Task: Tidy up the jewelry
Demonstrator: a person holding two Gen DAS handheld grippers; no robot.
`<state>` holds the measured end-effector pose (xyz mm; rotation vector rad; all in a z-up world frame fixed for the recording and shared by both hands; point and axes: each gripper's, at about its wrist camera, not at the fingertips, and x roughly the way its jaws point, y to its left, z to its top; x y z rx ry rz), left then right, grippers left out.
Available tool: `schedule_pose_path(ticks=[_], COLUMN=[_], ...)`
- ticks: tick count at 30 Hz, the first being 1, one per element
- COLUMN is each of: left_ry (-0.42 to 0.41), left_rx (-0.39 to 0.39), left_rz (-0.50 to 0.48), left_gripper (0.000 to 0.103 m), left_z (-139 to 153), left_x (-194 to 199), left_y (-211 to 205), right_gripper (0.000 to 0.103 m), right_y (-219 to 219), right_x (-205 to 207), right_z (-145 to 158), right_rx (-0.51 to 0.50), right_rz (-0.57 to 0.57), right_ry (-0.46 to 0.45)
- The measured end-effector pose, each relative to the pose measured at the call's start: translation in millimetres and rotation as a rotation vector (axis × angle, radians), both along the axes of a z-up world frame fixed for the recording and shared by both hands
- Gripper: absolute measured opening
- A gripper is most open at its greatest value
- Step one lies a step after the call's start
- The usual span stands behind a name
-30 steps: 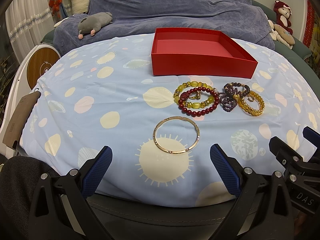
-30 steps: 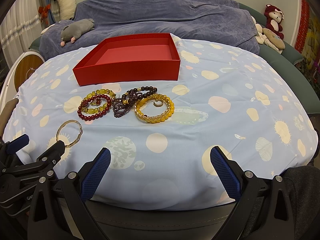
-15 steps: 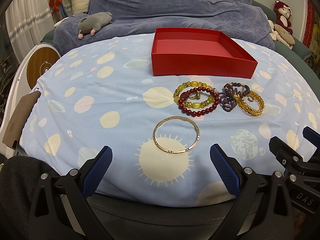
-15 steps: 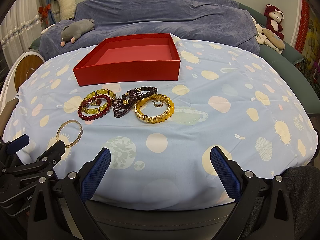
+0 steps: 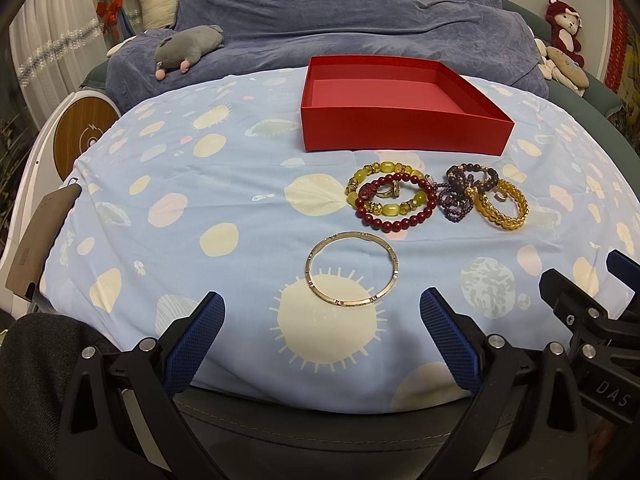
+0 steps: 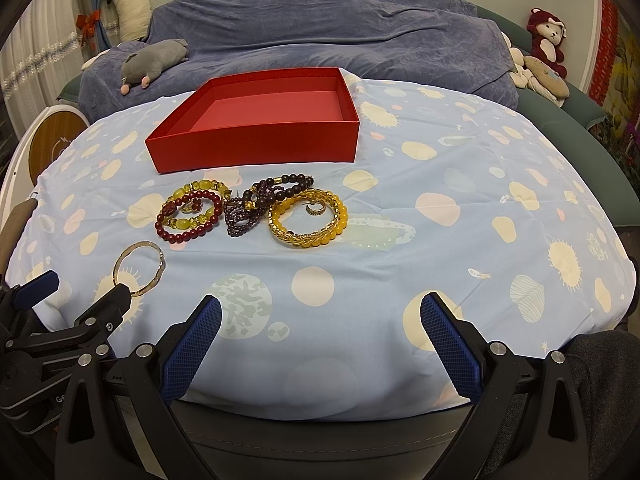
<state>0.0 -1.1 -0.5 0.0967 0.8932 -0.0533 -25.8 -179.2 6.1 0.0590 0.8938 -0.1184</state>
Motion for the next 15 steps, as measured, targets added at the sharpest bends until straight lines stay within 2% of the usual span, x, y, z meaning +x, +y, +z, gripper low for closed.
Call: schedule_pose_path(ticks=[15], left_ry=[-0.001], left_rx=[0.002], left_rz=[-0.001], left_gripper=[0.094], left_z=[1.1], left_x=[-2.0], left_y=[-1.4], right_gripper=[0.096], right_y=[-0.3], right_x=[0.6], right_z=[-1.1], right_rx=[0.000], right_rz=[0.000], right_ry=[0.000])
